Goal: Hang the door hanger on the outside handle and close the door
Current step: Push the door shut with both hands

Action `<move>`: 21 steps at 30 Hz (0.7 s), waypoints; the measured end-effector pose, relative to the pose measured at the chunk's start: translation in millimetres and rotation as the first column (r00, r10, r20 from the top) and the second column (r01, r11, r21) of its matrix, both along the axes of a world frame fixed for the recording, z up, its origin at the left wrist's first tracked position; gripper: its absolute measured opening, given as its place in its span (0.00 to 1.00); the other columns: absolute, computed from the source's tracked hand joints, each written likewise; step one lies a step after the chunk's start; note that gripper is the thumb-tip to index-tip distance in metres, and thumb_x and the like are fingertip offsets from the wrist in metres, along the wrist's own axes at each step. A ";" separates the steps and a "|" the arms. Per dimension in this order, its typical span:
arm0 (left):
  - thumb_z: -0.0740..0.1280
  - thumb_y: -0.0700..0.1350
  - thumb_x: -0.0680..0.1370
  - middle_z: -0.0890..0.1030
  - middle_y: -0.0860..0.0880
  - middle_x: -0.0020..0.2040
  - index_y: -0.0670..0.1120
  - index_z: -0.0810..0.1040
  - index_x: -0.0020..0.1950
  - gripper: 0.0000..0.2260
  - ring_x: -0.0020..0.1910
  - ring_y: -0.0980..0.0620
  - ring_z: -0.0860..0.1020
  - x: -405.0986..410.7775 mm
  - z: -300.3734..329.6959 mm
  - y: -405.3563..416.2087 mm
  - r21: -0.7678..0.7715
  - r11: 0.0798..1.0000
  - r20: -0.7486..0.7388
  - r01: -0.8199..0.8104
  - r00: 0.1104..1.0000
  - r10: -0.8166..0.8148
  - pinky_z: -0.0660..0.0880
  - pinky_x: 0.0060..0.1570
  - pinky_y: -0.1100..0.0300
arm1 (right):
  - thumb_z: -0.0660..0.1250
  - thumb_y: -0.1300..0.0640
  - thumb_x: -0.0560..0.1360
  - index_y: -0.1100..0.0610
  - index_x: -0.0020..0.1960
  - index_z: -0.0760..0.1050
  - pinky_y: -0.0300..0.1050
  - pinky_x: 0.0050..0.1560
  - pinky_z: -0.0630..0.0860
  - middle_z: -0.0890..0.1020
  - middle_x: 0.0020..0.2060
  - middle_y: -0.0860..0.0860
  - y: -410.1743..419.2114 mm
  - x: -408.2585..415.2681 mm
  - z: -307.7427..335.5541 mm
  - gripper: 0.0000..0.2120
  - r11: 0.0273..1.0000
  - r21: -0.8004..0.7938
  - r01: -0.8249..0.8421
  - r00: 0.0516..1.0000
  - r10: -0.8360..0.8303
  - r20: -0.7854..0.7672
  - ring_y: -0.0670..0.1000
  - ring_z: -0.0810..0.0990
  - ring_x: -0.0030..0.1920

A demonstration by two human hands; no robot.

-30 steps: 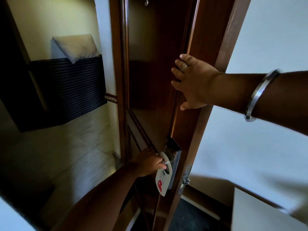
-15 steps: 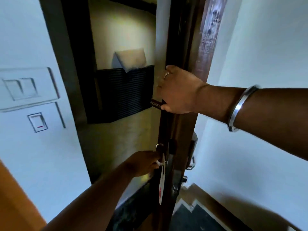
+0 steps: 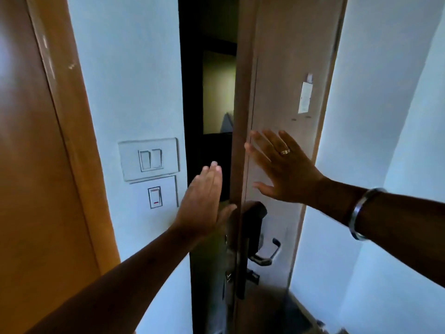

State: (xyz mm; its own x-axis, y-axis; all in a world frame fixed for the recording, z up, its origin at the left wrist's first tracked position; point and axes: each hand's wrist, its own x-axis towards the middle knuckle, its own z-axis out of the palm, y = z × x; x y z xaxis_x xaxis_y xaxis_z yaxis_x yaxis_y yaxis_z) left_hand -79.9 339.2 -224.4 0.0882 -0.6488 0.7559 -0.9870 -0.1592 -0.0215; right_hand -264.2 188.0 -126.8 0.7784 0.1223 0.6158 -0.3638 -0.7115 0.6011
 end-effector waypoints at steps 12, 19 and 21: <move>0.64 0.68 0.72 0.50 0.37 0.80 0.38 0.47 0.79 0.50 0.79 0.39 0.48 57.0 83.6 -69.8 0.001 0.908 0.375 -0.420 0.841 0.389 0.48 0.77 0.43 | 0.60 0.28 0.67 0.56 0.79 0.47 0.67 0.74 0.54 0.52 0.80 0.60 -91.4 140.2 -14.9 0.52 0.891 0.452 0.047 0.991 -0.096 0.087 0.63 0.52 0.78; 0.66 0.61 0.76 0.44 0.38 0.80 0.41 0.41 0.79 0.46 0.79 0.38 0.43 95.4 69.0 -131.4 0.038 0.741 0.209 -0.671 0.730 0.650 0.37 0.73 0.46 | 0.61 0.27 0.67 0.54 0.79 0.47 0.71 0.71 0.59 0.53 0.79 0.60 -143.2 206.0 -23.0 0.52 0.886 0.455 -0.084 0.996 0.055 0.077 0.64 0.53 0.78; 0.66 0.58 0.77 0.41 0.40 0.80 0.44 0.38 0.79 0.45 0.78 0.39 0.39 100.7 68.1 -138.1 0.069 0.732 0.142 -0.678 0.733 0.665 0.36 0.73 0.45 | 0.62 0.27 0.68 0.53 0.79 0.45 0.73 0.71 0.58 0.51 0.80 0.59 -149.2 216.5 -29.7 0.52 0.884 0.447 -0.136 0.990 0.100 0.104 0.64 0.51 0.78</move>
State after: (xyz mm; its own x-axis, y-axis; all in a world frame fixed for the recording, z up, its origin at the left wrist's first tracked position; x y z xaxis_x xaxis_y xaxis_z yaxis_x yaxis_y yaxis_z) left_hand 20.8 201.1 -156.3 0.4606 -0.5274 0.7139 -0.6141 -0.7701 -0.1727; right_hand -47.7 38.8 -156.5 0.7248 -0.0956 0.6823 -0.2915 -0.9398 0.1780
